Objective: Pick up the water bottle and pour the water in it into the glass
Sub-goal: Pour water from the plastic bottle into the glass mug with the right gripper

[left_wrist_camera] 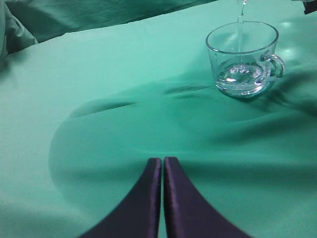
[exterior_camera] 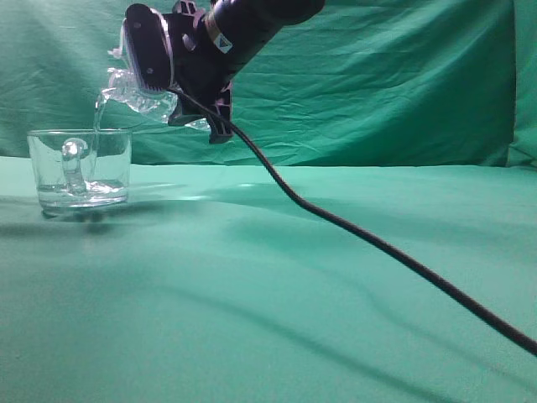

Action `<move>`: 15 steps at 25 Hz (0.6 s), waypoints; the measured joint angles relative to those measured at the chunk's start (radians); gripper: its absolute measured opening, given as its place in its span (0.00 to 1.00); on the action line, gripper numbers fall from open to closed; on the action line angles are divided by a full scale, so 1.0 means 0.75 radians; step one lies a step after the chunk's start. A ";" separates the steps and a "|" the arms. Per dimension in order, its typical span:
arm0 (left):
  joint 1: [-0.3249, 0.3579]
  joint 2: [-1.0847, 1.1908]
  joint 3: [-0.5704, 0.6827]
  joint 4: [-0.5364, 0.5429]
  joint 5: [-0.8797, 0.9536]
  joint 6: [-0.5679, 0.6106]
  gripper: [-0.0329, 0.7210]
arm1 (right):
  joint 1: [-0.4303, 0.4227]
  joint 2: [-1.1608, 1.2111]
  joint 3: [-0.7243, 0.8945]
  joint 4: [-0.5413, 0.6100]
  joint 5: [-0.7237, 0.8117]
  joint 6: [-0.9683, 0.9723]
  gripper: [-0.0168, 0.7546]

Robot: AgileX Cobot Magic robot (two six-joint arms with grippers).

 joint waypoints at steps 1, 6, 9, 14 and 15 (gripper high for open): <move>0.000 0.000 0.000 0.000 0.000 0.000 0.04 | 0.000 0.000 0.000 0.000 0.001 0.047 0.50; 0.000 0.000 0.000 0.000 0.000 0.000 0.04 | 0.000 0.000 0.000 0.000 0.001 0.420 0.50; 0.000 0.000 0.000 0.000 0.000 0.000 0.04 | 0.000 0.000 0.000 0.000 0.006 0.743 0.50; 0.000 0.000 0.000 0.000 0.000 0.000 0.04 | 0.000 -0.029 0.000 0.011 0.143 1.324 0.50; 0.000 0.000 0.000 0.000 0.000 0.000 0.04 | 0.000 -0.047 0.000 0.023 0.191 1.401 0.50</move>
